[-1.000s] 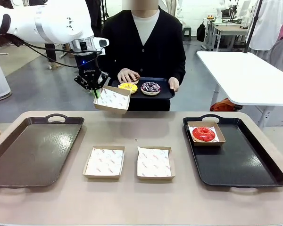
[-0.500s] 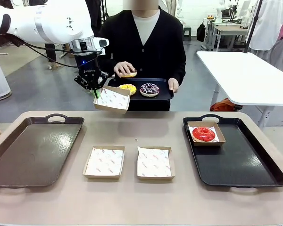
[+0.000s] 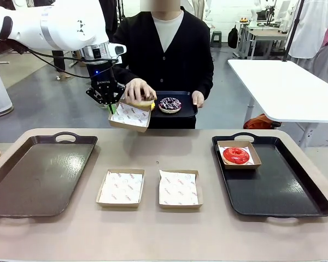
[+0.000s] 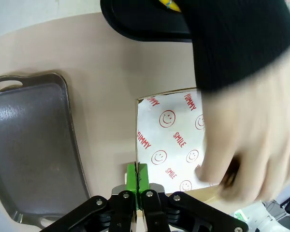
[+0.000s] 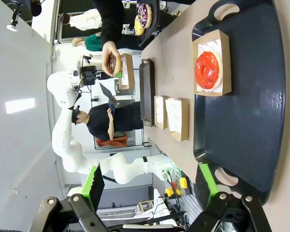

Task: Individually package the donuts and arrange them on the tray.
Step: Place the picked Paper togo box on the Handle tray while simultaneously picking up another Paper togo box from the table with the other hand.

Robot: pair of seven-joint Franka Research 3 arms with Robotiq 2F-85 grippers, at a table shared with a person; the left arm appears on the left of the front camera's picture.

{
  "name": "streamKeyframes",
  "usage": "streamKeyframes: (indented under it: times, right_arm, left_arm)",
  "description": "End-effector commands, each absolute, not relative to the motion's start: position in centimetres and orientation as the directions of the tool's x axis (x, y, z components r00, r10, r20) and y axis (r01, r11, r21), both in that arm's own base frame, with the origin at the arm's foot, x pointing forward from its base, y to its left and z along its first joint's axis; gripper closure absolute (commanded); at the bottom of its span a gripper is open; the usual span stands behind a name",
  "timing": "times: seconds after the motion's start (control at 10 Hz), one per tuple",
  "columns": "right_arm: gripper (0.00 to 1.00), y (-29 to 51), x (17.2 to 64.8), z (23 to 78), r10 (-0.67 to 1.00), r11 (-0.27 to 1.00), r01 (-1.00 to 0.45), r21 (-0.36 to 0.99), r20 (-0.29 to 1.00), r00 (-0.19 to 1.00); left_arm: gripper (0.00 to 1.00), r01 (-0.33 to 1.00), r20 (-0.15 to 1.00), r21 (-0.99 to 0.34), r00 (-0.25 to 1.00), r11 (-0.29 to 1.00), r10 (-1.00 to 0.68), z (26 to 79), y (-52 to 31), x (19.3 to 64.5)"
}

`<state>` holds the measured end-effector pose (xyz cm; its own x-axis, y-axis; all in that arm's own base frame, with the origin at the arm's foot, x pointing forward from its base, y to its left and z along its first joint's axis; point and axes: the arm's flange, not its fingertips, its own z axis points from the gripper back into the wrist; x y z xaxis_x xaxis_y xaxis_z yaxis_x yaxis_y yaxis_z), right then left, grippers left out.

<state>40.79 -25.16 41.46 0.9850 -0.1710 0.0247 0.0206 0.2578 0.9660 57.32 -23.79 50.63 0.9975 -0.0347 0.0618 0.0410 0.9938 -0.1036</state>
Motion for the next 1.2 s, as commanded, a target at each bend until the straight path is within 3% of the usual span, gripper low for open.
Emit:
streamKeyframes:
  times: [0.0,1.1]
  right_arm:
    - [0.00,-25.19,40.75,41.45,-0.170,0.256,0.023,0.966,0.022,0.985]
    - [0.00,-25.19,40.75,41.45,-0.170,0.256,0.023,0.966,0.022,0.985]
  left_arm:
    - [1.00,0.049,0.066,-0.102,0.997,0.994,-0.043,50.54,-23.52,57.26]
    - [1.00,0.049,0.066,-0.102,0.997,0.994,-0.043,50.54,-23.52,57.26]
